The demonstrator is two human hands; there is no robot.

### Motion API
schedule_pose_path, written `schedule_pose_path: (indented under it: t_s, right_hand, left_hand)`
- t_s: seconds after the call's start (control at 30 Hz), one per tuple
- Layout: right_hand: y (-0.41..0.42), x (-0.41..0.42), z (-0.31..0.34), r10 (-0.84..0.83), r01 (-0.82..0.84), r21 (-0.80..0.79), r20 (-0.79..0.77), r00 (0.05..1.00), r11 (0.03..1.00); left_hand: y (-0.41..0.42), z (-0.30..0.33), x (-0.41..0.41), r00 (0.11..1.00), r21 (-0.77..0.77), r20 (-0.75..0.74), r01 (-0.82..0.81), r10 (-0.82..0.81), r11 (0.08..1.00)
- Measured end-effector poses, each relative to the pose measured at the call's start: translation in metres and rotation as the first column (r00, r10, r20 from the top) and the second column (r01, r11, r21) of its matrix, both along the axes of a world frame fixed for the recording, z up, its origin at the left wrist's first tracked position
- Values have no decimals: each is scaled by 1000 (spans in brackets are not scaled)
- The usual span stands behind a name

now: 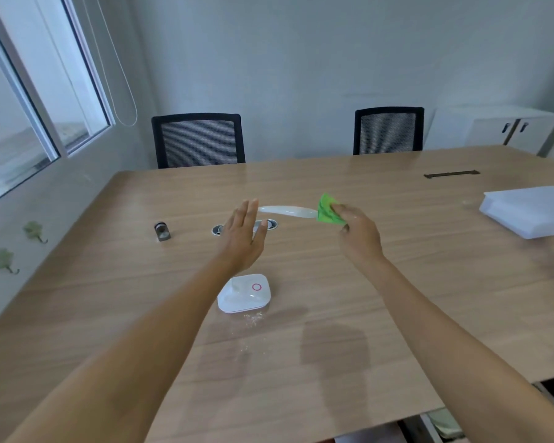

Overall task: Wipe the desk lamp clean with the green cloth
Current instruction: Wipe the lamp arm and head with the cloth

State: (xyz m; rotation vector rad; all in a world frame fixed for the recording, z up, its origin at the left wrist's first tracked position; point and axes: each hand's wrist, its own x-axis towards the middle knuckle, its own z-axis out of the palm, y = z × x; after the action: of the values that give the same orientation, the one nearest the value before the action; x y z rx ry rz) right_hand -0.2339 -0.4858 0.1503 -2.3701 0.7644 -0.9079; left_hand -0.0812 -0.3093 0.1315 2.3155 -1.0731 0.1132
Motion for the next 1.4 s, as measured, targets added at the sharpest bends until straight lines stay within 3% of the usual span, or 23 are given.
schedule_pose_path:
  t_s: [0.07,0.17,0.27,0.37,0.57,0.73,0.8,0.87,0.97,1.07,1.23,1.3,1.4]
  right_hand:
    - [3,9,15,-14,15,-15,60,998,1000]
    - [20,31,30,115,-112,-67,37,993,991]
    - [38,56,29,254,-266,-129,-105,962,955]
    - [39,69,17,273,-325,-168,-276,922,931]
    - [6,50,-3,172,-183,-24,-251,953,983]
    - [-12,39,-3,-32,61,121,-229,973,991]
    - [0,50,10,-18,28,82,-128,992,996]
    - [20,65,21,111,-109,34,-66,992,993]
    - [40,78,19,222,-232,-31,-195,955,972]
    - [27,68,10,113,-131,-47,-272,956,990]
    - [-5,49,14,-118,158,97,-327,938,983]
    - [0,56,21,-115,137,73,-249,962,988]
    - [23,72,30,65,-66,1,-171,983,998]
  left_hand:
    - [1,-2,1,1000,-2,13,3,-3,1000]
    - [-1,-5,3,1000,-23,23,3,-3,1000]
    - [-2,-8,7,999,-20,36,2,-1,1000]
    - [-1,-10,10,998,-13,61,14,-14,1000]
    - [-3,-11,8,998,-5,66,16,-16,1000]
    - [-5,-12,8,998,6,55,12,-13,1000]
    - [-4,-13,9,998,7,53,15,-15,1000]
    - [-3,-13,11,999,6,45,20,-20,1000]
    - [-1,-13,13,999,0,42,23,-23,1000]
    - [0,-11,12,999,7,45,28,-28,1000]
    - [0,-11,11,999,11,34,18,-18,1000]
    - [0,-11,11,999,1,31,24,-24,1000]
    - [2,-10,12,999,4,32,33,-33,999]
